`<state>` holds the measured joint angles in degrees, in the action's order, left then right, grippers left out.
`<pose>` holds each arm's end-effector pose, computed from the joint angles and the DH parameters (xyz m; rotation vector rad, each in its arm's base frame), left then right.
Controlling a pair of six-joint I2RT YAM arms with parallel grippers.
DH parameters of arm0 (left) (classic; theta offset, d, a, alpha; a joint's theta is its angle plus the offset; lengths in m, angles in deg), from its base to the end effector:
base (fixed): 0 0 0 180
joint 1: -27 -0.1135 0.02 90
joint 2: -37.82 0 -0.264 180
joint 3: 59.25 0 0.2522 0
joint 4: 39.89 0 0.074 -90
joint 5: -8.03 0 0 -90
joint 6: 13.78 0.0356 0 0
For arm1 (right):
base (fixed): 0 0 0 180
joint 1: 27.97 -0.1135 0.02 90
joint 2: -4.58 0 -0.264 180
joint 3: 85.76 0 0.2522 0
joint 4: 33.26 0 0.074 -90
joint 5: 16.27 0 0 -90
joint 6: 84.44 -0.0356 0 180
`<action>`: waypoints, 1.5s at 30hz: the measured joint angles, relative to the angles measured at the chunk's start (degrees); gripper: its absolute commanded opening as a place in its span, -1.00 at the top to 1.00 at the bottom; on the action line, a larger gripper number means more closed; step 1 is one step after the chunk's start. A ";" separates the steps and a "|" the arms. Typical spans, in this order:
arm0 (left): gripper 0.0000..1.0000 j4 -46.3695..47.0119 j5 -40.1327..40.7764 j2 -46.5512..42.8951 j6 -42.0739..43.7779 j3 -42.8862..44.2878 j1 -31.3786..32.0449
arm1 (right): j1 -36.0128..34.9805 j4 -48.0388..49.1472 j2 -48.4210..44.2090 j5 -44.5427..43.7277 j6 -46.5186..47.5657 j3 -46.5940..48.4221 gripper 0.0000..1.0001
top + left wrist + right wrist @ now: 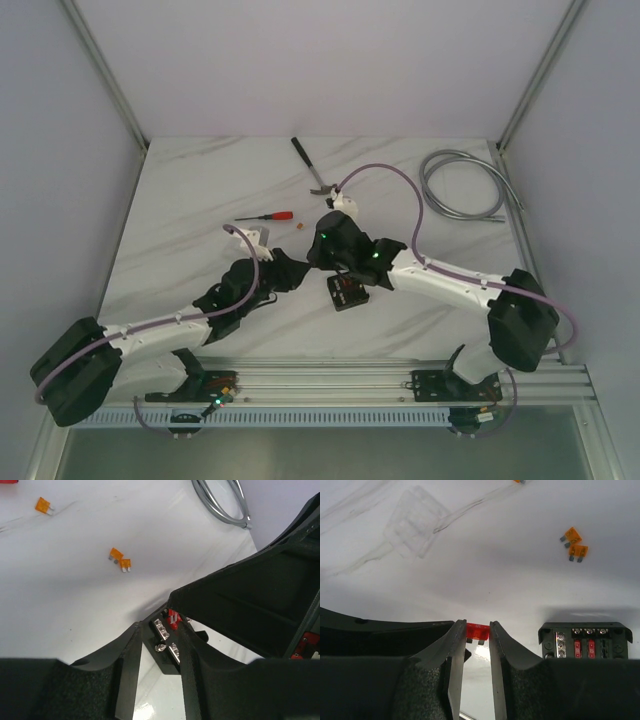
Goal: Snap on the fuse box
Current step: Pick up the fuse from the center of the board.
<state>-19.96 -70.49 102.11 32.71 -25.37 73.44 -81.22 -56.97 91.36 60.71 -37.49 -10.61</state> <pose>0.1637 -0.1618 0.2039 -0.1071 1.8495 -0.9543 0.2104 0.2683 0.2634 -0.0680 2.2575 0.6963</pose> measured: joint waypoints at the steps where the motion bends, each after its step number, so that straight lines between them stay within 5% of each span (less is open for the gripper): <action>1: 0.18 0.31 0.00 0.26 0.11 0.17 0.13 | 0.00 0.24 -0.20 0.15 -0.13 -0.13 0.55; 11: 0.44 1.53 0.17 0.83 0.76 0.83 0.57 | -0.07 2.45 -0.92 1.68 -1.29 -1.16 0.54; 21: 1.00 1.46 0.33 0.92 1.18 0.83 0.85 | -0.07 5.60 -2.01 2.56 -2.64 -3.87 0.50; 35: 1.00 -1.20 -0.31 -4.83 9.31 1.44 0.48 | 1.42 8.98 -12.02 6.67 7.19 -8.13 0.13; 45: 1.00 -2.49 -14.78 -11.58 18.86 3.74 -0.57 | 11.39 16.13 -22.75 31.32 24.68 -15.56 0.10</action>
<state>-22.45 -85.26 90.53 51.57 -21.63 72.87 -69.83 -40.84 68.61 92.03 -12.81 -26.17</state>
